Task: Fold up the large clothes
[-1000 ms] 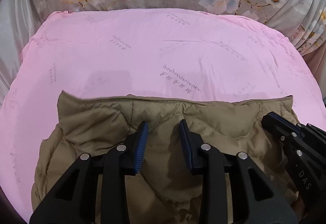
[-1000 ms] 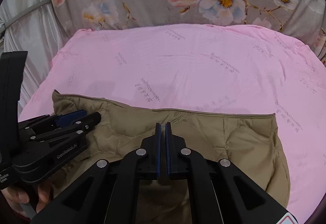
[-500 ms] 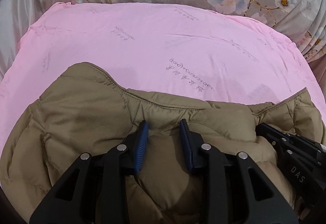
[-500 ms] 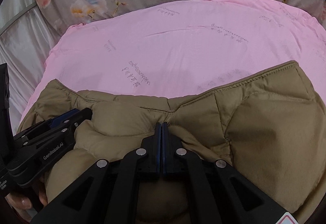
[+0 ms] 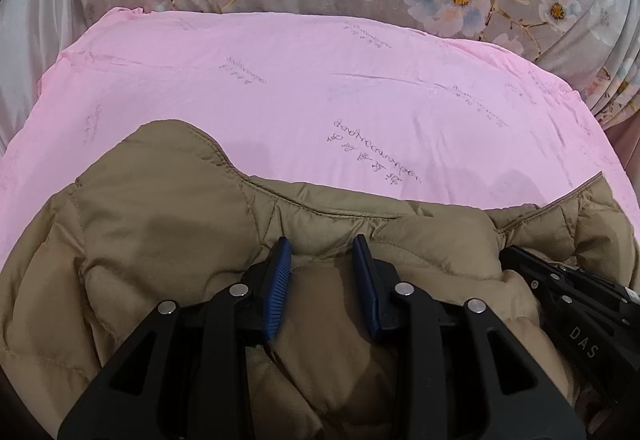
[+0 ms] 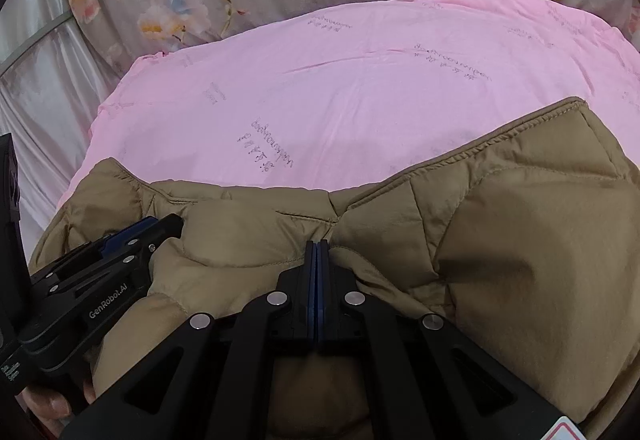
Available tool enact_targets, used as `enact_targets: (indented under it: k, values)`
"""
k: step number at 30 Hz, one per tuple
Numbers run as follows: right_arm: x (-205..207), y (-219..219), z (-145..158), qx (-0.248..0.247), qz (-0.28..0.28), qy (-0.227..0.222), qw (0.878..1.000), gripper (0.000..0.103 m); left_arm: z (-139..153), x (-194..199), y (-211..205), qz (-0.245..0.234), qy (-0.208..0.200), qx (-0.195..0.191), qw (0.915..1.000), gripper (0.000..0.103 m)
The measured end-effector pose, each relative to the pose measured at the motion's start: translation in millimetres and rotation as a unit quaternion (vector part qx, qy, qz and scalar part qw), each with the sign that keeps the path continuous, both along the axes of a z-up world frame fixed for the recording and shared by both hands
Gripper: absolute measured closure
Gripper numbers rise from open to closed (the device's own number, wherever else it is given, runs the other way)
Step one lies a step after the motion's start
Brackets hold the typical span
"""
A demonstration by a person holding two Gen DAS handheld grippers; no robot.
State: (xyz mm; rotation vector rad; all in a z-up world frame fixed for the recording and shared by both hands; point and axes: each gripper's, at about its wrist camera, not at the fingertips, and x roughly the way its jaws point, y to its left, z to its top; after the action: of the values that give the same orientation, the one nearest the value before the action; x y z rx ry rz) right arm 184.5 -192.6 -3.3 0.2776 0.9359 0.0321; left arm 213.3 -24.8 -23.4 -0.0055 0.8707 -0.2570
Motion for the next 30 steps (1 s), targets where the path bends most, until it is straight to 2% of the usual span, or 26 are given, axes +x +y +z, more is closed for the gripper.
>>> enact_targets:
  k: [4,8,10,13,17,19,25,30]
  values:
    - [-21,-9,31,-0.026,-0.030,-0.022,0.999,0.103,30,-12,31,0.019,-0.005,-0.025,0.9995,0.071]
    - [-36,-38,49,-0.043,-0.081,-0.035,0.995,0.102,47,-10,75,0.062,-0.017,-0.014,0.9978,0.071]
    - [-38,-55,40,-0.055,-0.114,-0.021,0.992,0.102,38,2,94,0.096,-0.004,-0.003,0.9954,0.071]
    - [-36,-66,23,-0.044,-0.123,-0.004,0.991,0.103,19,9,105,0.108,0.020,-0.014,0.9939,0.071]
    - [-31,-55,10,-0.078,-0.112,0.006,0.991,0.103,6,8,89,0.111,0.003,0.038,0.9930,0.071]
    - [-31,-56,6,-0.076,-0.111,0.006,0.991,0.103,2,8,84,0.115,-0.003,0.054,0.9919,0.071]
    - [-34,-65,-1,-0.040,-0.115,0.001,0.993,0.103,-5,9,85,0.116,-0.004,0.048,0.9921,0.071]
    - [-35,-62,2,-0.045,-0.118,0.001,0.992,0.103,-4,9,87,0.116,-0.003,0.039,0.9924,0.071]
